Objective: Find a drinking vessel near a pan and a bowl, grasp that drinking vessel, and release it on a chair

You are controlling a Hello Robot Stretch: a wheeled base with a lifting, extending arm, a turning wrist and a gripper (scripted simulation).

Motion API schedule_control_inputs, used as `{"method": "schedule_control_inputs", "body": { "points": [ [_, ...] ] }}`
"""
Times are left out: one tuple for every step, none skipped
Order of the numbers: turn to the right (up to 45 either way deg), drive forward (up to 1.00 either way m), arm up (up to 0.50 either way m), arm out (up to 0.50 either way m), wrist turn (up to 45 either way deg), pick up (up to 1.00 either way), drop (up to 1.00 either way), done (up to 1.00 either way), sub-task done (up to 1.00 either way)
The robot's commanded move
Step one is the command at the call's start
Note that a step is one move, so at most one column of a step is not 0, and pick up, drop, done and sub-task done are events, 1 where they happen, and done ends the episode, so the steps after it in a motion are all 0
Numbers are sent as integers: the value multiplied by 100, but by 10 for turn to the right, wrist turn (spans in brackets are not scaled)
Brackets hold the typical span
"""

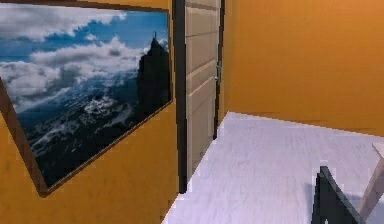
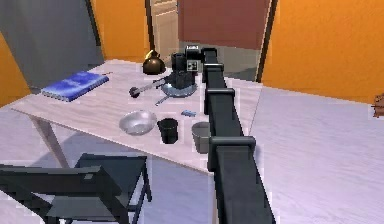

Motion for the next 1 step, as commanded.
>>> {"method": "schedule_control_inputs", "body": {
  "points": [
    [0,0,0,0,240,0,0,0,0]
  ]
}}
